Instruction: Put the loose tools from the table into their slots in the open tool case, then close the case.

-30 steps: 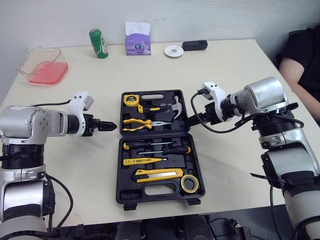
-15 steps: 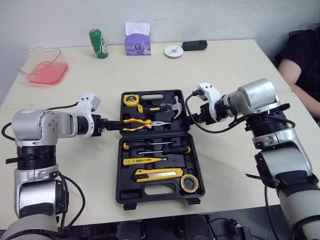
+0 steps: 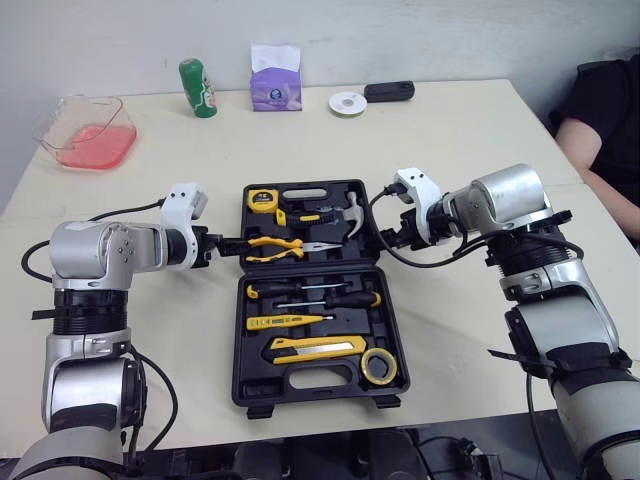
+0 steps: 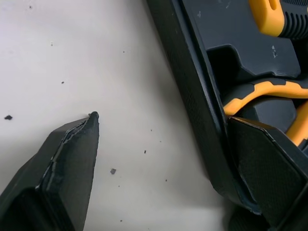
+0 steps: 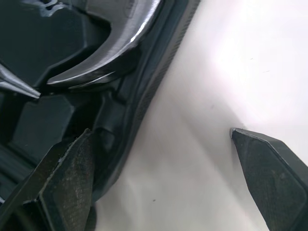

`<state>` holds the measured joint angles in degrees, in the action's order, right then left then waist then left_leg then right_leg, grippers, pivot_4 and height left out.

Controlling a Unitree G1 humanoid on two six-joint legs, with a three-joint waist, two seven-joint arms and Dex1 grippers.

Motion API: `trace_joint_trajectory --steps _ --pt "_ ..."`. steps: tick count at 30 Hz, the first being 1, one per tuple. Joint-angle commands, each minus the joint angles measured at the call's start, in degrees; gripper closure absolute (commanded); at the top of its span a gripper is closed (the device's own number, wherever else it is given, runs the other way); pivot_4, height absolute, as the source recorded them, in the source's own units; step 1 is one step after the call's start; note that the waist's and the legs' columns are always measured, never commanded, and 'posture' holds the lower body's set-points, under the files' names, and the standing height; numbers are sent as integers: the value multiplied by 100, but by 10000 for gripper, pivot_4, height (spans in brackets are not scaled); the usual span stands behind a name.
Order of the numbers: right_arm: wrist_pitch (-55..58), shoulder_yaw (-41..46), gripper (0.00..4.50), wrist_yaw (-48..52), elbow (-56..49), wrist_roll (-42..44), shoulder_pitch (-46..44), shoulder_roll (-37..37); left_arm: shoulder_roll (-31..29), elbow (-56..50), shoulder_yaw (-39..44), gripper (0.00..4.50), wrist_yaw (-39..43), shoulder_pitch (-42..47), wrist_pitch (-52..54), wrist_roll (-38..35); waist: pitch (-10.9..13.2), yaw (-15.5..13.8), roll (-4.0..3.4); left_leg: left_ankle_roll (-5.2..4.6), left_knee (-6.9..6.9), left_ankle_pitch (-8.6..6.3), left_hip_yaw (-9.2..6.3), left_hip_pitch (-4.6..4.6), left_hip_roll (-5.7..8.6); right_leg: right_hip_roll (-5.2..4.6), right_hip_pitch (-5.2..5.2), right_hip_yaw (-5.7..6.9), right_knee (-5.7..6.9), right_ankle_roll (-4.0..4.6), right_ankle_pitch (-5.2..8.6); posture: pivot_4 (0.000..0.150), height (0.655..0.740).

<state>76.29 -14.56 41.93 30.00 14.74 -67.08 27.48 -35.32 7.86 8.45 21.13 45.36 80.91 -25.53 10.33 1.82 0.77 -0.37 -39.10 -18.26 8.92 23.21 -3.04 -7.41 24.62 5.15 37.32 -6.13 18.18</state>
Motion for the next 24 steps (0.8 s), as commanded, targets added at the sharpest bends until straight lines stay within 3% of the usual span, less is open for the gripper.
trace_joint_trajectory --steps 1,6,8,11,15,16,17,19,24 --pt "-6 137 0 -96 28 -37 -5 3 9 50 -73 308 -16 77 -60 116 0 0 0 0 0 0 0 -1 0 0 0 0 1 0 0 1500 7400" --pt "66 111 0 -152 109 -45 -36 -35 98 33 -385 308 35 95 -59 150 -2 -4 3 -2 -3 1 0 -2 3 -3 -2 -1 5 0 0 1500 7400" --pt "92 115 8473 -158 104 -29 -21 -64 146 25 -431 0 -2 85 -72 194 -3 -10 4 -3 -3 2 -1 -6 5 -5 -5 -1 6 0 0 1500 7400" --pt "203 221 22439 -212 70 4 -10 -159 253 5 -417 8364 -35 104 41 192 -6 -25 8 -7 -3 4 -6 -7 9 -8 -7 -1 11 0 0 1500 7400" --pt "273 376 42749 -349 47 28 32 -252 240 -85 -594 27227 26 43 101 223 -20 -6 26 -8 -5 5 -12 -11 12 -9 -14 0 12 -1 -1 1500 7400" --pt "296 450 45000 -402 69 38 17 -288 239 -66 -585 31097 27 65 108 225 -20 -6 26 -8 -4 5 -13 -16 11 -8 -19 0 12 -1 -1 1500 7400" --pt "307 525 45000 -457 79 46 6 -325 242 -56 -557 36315 42 83 126 208 -20 -6 25 -8 -4 5 -13 -16 11 -9 -19 0 12 -1 -1 1500 7400" --pt "340 729 45000 -622 97 53 0 -410 239 -42 -535 41342 58 86 122 198 -21 -5 25 -4 -4 8 -13 -20 10 -8 -19 -1 14 -1 -1 1500 7400" --pt "187 1419 45000 -1068 -56 136 81 -655 438 -72 -203 41630 -146 121 -115 215 -21 -1 25 -2 -2 19 -13 -22 9 -8 -19 -4 19 -1 0 1500 7400"
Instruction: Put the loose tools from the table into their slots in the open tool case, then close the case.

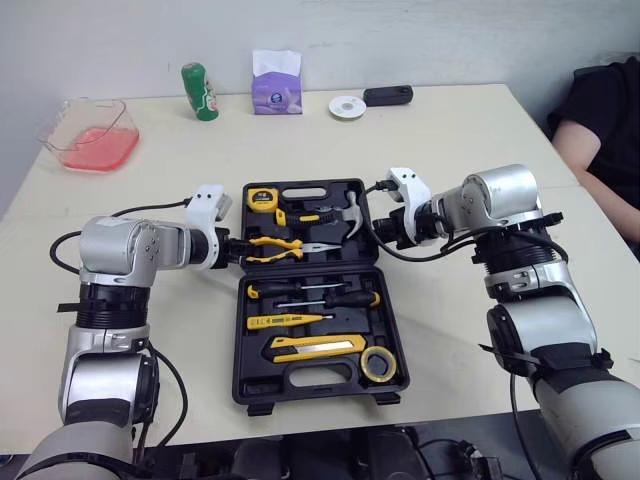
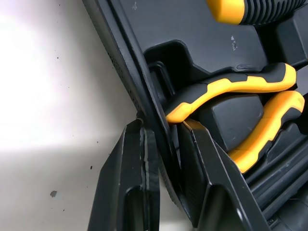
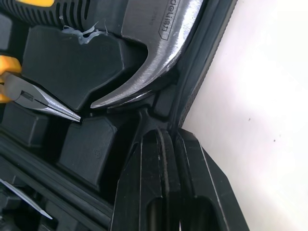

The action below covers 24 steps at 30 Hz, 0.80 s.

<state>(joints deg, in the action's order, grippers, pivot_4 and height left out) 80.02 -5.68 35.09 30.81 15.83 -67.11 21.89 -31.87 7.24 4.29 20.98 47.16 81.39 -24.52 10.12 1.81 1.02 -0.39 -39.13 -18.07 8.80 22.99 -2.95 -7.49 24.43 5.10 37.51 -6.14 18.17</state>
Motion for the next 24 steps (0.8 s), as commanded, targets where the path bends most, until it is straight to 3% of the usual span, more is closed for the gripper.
trace_joint_trajectory --steps 1,6,14,20,24 --pt "-223 754 45000 -513 -231 64 107 -175 226 -45 431 41638 -253 -31 -309 107 0 -2 0 -2 0 2 0 0 0 -1 0 -1 1 0 0 1500 7400" --pt "-899 1733 45000 -996 -1264 367 545 -615 384 -467 698 42534 -369 -122 -1305 197 4 -4 -2 -1 2 9 -1 14 4 -6 15 -3 6 1 -1 1500 7400" --pt "-2776 1263 45000 -921 -2529 105 1658 -540 442 -697 861 43584 -159 -656 -3384 324 10 15 -4 0 20 8 2 34 7 -3 37 1 -9 1 -1 1500 7400" --pt "-6515 834 45000 -1063 -2031 -984 2938 -109 378 -491 715 44039 105 -1887 -6590 1101 11 26 -2 -1 26 8 6 31 6 -2 33 4 -18 0 -1 1500 7400" --pt "-9241 135 45000 -660 -1332 -1752 3600 613 400 -433 656 44466 117 -2621 -8438 1462 11 6 -1 -9 18 4 6 22 7 -7 14 6 -34 -7 -5 1500 7400"
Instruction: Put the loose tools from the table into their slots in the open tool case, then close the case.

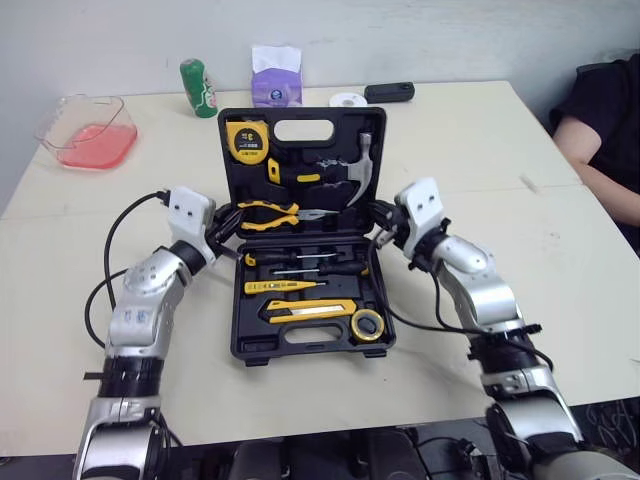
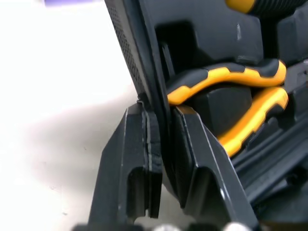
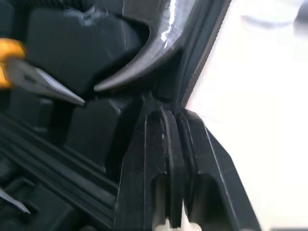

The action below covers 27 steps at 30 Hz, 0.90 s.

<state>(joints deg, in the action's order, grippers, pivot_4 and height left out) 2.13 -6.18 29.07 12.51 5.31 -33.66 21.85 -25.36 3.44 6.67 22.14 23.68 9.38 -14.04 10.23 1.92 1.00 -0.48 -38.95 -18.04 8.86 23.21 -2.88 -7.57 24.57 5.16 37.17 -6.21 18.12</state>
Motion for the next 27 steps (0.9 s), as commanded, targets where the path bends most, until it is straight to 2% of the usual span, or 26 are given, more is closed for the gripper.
trace_joint_trajectory --steps 1,4,7,11,14,15,16,19,21,23,27 --pt "-1806 153 45000 -112 653 -773 300 693 -262 -46 383 44947 62 -390 -1556 446 0 -4 1 -1 -1 0 -1 0 -1 0 -2 1 -2 -2 -1 1500 7400" --pt "-2409 73 45000 -233 1102 -923 342 814 -299 55 336 44947 70 -632 -2137 597 -1 -10 1 -3 -7 0 -3 -5 -3 -1 -10 3 -4 -3 -3 1500 7400" --pt "-3710 -217 45000 -801 1539 -1895 634 1254 -398 -28 474 44947 13 -1252 -2480 783 -1 -11 1 -5 -9 -1 -5 -11 -5 -4 -16 5 -3 -3 -3 1500 7400" --pt "-4278 -406 45000 -1400 1899 -2499 677 1505 -559 -21 429 44947 248 -1657 -2686 749 -4 -7 5 -10 -5 -5 -6 -17 -34 -8 -28 15 -16 -3 -3 1500 7400" --pt "-4750 -568 45000 -1546 2060 -2762 744 1702 -589 -36 450 31777 303 -1807 -2909 701 -4 -7 0 -12 -5 -9 -7 -86 -37 -6 -97 17 -47 -2 -3 1500 7400" --pt "-4811 -596 45000 -1566 2090 -2797 748 1730 -595 -31 450 26173 316 -1833 -2939 685 -5 -29 -4 -13 1 -17 -6 -111 -40 -6 -122 18 -57 0 -2 1500 7400" --pt "-4879 -596 45000 -1471 2087 -2650 771 1735 -628 -17 451 22119 339 -1874 -2950 684 -5 -46 -3 -14 0 -18 -11 -111 -38 -11 -126 21 -61 0 -2 1500 7400" --pt "-4916 -557 33240 -1213 1909 -2301 868 1813 -748 -202 715 7534 454 -2175 -2656 491 -7 -65 0 -19 -11 -21 -32 -107 -38 -19 -144 41 -68 0 -2 1500 7400" --pt "-4862 -525 22455 -779 1706 -1944 1072 2006 -1004 -445 950 0 784 -2609 -2326 227 -5 -27 -3 -22 -9 -24 -37 -106 -39 -21 -151 49 -69 0 -2 1500 7400" --pt "-4695 -524 12566 -104 1498 -1403 1366 2238 -1177 -603 1277 0 929 -2956 -1938 -65 -3 16 -13 -18 -1 -27 -35 -106 -47 -14 -150 52 -66 0 -2 1500 7400" --pt "-4248 -303 12566 804 1034 -430 1851 2632 -1358 -663 1637 0 1070 -3115 -1637 -322 -4 2 -11 -13 -4 -31 -40 -116 -68 -1 -164 71 -90 6 2 1500 7400"
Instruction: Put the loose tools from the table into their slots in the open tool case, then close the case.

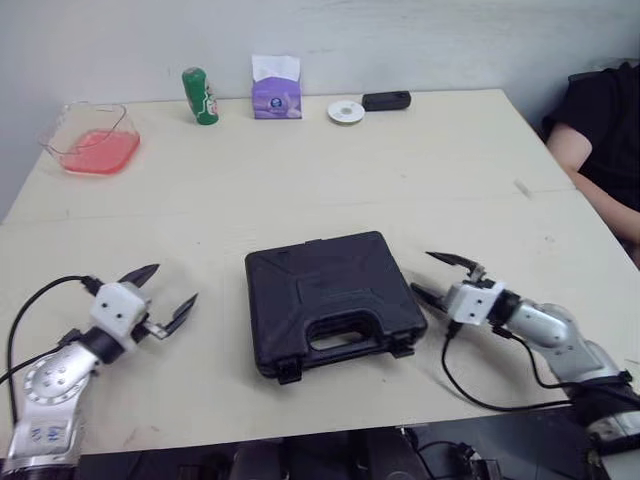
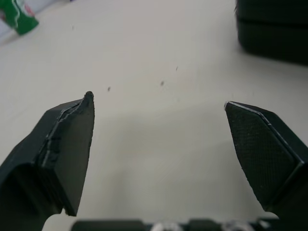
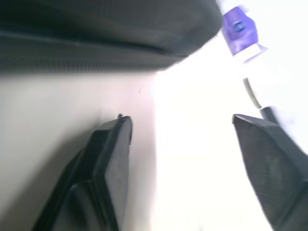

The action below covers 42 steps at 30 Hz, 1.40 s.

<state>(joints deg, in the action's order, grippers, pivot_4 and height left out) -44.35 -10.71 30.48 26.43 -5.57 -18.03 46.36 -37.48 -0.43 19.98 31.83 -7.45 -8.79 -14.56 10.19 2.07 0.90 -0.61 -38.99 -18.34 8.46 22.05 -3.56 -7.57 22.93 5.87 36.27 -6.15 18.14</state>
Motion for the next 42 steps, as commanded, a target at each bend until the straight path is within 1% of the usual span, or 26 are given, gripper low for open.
trace_joint_trajectory --steps 1,3,6,8,11,12,14,15,18,19,22,24,25,26,27,29,32,36,42 --pt "415 238 12566 814 -459 849 378 266 -178 -295 345 0 128 39 252 -297 0 -39 0 0 0 0 -3 -9 0 0 -12 2 -1 1 0 1500 7400" --pt "615 409 12566 1118 -649 1217 548 362 -206 -346 393 0 156 128 421 -358 1 -71 -2 -2 0 -11 -12 -21 0 -3 -32 9 -8 3 -1 1500 7400" --pt "1413 772 12566 1614 -960 2064 790 377 -232 -456 373 0 388 234 637 -599 2 -71 -3 -1 0 -23 -12 -31 2 -7 -44 8 -17 4 -1 1500 7400" --pt "1736 1022 12566 1752 -1038 2307 851 385 -256 -677 318 0 627 214 871 -821 2 -55 -4 -1 1 -24 -9 -31 0 -6 -45 7 -20 3 -2 1500 7400" --pt "2413 1211 12566 1992 -1219 2505 844 406 -293 -926 224 0 872 208 1127 -951 4 -28 -8 0 1 -24 -2 -32 -2 -5 -42 4 -23 3 -2 1500 7400" --pt "2977 1265 14844 2267 -1493 2991 887 394 -299 -994 166 0 925 254 1187 -961 5 -30 -9 1 2 -24 1 -35 -2 -3 -43 2 -23 4 -2 1500 7400" --pt "3722 1350 20481 2469 -1838 3407 889 347 -313 -1135 69 0 1044 326 1359 -1023 6 -34 -10 3 6 -25 1 -39 -8 0 -43 1 -23 4 -1 1500 7400" --pt "3838 1333 25843 2584 -1940 3424 874 336 -323 -1204 11 0 1171 365 1403 -1085 6 -40 -11 5 6 -25 1 -41 -11 0 -43 0 -22 6 -2 1500 7400" --pt "3989 1229 41034 2589 -2042 3130 725 244 -303 -1432 -181 8192 1356 506 1690 -1256 6 -49 -11 7 7 -27 1 -41 -10 2 -43 2 -22 9 -2 1500 7400" --pt "4032 1206 45000 2575 -2049 3037 677 218 -309 -1461 -232 12953 1391 527 1741 -1241 6 -51 -11 6 7 -28 2 -40 -7 2 -43 1 -22 9 -2 1500 7400" --pt "4341 1142 45000 2480 -2074 2824 517 130 -332 -1542 -409 26244 1551 531 1744 -1102 7 -52 -13 7 7 -29 3 -40 -4 1 -43 1 -24 9 -2 1500 7400" --pt "4877 998 45000 2539 -2229 2730 426 176 -395 -1618 -612 35271 1663 513 1705 -936 8 -51 -14 7 7 -29 4 -39 -4 2 -41 0 -26 9 -2 1500 7400" --pt "5069 955 45000 2588 -2332 2710 410 198 -436 -1654 -689 41158 1702 494 1691 -862 8 -52 -14 7 7 -30 5 -39 -4 2 -40 0 -26 9 -2 1500 7400" --pt "5282 888 45000 2580 -2427 2676 317 167 -452 -1674 -792 43605 1706 501 1703 -777 8 -51 -14 7 7 -29 5 -39 -5 3 -40 0 -27 9 -2 1500 7400" --pt "5377 782 45000 2629 -2478 2601 208 124 -454 -1684 -895 44767 1696 528 1768 -730 9 -50 -16 7 7 -30 5 -39 -5 2 -40 0 -27 9 -2 1500 7400" --pt "5495 580 45000 2693 -2463 2442 2 24 -436 -1716 -1063 44767 1677 570 1872 -669 11 -41 -20 7 7 -30 6 -39 -4 1 -39 -1 -26 9 -2 1500 7400" --pt "5312 187 45000 2813 -1982 1995 -411 -214 -400 -1689 -1376 44767 1676 618 1903 -461 11 -30 -21 10 9 -31 7 -40 -8 4 -37 -2 -26 9 -2 1500 7400" --pt "5137 -6 45000 2992 -1448 1694 -836 -483 -349 -1714 -1542 44767 1626 590 1952 -335 12 -50 -22 10 11 -31 10 -36 -4 5 -33 1 -28 10 -1 1500 7400" --pt "5101 -86 45000 3257 -1186 1589 -1211 -771 -255 -1904 -1597 44767 1533 501 2041 -320 12 -43 -22 5 5 -33 15 -37 -6 1 -35 2 -27 10 -2 1500 7400"
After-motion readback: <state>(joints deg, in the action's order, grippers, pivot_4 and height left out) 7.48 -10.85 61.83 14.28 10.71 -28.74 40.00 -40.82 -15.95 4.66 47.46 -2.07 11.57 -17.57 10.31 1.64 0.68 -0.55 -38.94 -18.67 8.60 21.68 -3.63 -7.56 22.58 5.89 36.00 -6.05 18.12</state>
